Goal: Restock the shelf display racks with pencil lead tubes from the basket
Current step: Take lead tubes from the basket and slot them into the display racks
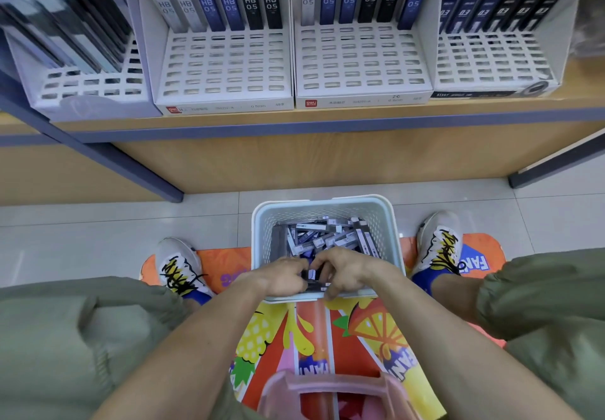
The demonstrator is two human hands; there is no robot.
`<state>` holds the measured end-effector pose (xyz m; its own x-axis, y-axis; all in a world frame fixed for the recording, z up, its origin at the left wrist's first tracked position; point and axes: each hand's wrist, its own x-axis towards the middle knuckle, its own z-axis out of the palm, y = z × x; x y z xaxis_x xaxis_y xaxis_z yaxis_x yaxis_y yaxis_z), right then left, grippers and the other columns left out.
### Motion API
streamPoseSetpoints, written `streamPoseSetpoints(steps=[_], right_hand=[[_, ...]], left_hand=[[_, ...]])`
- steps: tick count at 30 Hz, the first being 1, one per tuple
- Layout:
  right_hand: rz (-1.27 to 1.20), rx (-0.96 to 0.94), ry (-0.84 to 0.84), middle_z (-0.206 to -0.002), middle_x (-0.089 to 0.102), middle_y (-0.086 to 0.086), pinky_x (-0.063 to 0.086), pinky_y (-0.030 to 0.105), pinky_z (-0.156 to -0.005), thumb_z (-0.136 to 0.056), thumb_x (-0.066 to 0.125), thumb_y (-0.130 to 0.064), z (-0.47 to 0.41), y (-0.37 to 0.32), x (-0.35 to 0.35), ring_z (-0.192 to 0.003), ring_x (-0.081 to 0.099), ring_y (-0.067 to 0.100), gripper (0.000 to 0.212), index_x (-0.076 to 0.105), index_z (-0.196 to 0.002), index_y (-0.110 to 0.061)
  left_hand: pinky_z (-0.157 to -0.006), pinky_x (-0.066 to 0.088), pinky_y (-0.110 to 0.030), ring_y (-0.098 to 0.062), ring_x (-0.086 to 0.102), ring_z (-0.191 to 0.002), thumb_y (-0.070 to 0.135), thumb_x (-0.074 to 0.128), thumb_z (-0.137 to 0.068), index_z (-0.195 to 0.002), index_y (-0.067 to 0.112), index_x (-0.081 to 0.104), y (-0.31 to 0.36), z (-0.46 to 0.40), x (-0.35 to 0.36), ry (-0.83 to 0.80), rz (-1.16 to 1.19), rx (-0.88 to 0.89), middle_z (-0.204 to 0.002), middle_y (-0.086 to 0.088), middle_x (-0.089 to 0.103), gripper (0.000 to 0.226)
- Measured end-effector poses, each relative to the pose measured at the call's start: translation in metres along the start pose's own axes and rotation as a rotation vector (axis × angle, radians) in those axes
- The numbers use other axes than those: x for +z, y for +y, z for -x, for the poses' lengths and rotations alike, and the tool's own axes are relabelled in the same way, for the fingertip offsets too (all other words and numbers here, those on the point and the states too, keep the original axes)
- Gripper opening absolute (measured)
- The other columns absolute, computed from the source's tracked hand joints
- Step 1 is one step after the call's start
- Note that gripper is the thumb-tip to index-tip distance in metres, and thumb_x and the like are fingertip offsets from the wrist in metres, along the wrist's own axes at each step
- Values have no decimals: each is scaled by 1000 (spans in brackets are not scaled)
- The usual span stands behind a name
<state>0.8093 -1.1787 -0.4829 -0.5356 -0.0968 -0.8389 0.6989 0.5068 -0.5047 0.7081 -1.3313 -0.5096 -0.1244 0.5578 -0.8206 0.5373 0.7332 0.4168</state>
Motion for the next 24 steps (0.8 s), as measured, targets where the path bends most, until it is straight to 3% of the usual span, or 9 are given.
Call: streamPoseSetpoints(steps=[4, 7, 10, 13, 16, 19, 21, 24], right_hand=[[-40, -43, 66, -98, 63, -1, 51, 25, -78, -78, 86, -7, -1, 5, 2, -91, 63, 18, 53, 63, -125, -14], [-132, -74, 144, -91, 64, -2, 52, 21, -71, -82, 82, -6, -1, 9, 3, -81, 63, 14, 30, 71, -109, -15], [-205, -120, 273, -101, 72, 12, 61, 35, -78, -84, 79, -3, -1, 10, 0, -80, 74, 25, 23, 73, -99, -18], [-278, -166, 357, -82, 73, 15, 62, 42, -78, -84, 74, 5, 1, 9, -1, -72, 73, 32, 24, 72, -94, -17], [-355, -206, 426, -75, 66, 9, 56, 33, -64, -85, 73, 5, 1, 9, -3, -63, 63, 23, 24, 73, -95, -17], [-440, -263, 509, -87, 64, 7, 54, 33, -72, -86, 76, -2, 5, 7, -12, -70, 61, 16, 26, 74, -103, -21], [-561, -306, 561, -89, 63, 8, 55, 34, -75, -88, 75, -1, 13, 0, -24, -73, 63, 15, 30, 73, -111, -20], [-812, -395, 634, -93, 71, 10, 59, 26, -77, -88, 76, -2, 35, -21, -45, -77, 72, 15, 37, 68, -122, -17]], left_hand=[[-105, 42, -41, -25, 45, -129, 27, 55, -83, -141, 24, 49, 2, 3, -3, -22, 108, -20, -143, -4, 47, 58], [-89, 43, -35, -25, 50, -121, 27, 60, -85, -127, 28, 49, 0, 3, -2, -16, 158, -16, -134, -4, 52, 44], [-93, 47, -35, -22, 58, -114, 32, 64, -91, -125, 33, 46, -6, 1, 0, 26, 210, 29, -125, -1, 62, 38], [-102, 47, -33, -16, 60, -115, 31, 63, -98, -127, 33, 49, -7, 0, 1, 88, 278, 93, -122, 6, 66, 31], [-93, 50, -29, -13, 63, -103, 30, 61, -100, -119, 32, 57, -3, 1, 1, 157, 377, 128, -106, 11, 68, 19], [-71, 47, -28, -12, 60, -78, 27, 60, -102, -102, 31, 58, 7, 7, -10, 216, 523, 168, -89, 9, 68, 4], [-64, 44, -27, -8, 57, -63, 28, 59, -103, -95, 23, 60, 20, 17, -26, 245, 615, 201, -83, 5, 68, 9], [-65, 47, -21, -6, 61, -61, 25, 54, -106, -92, 7, 62, 41, 41, -59, 260, 744, 340, -80, -8, 66, 23]])
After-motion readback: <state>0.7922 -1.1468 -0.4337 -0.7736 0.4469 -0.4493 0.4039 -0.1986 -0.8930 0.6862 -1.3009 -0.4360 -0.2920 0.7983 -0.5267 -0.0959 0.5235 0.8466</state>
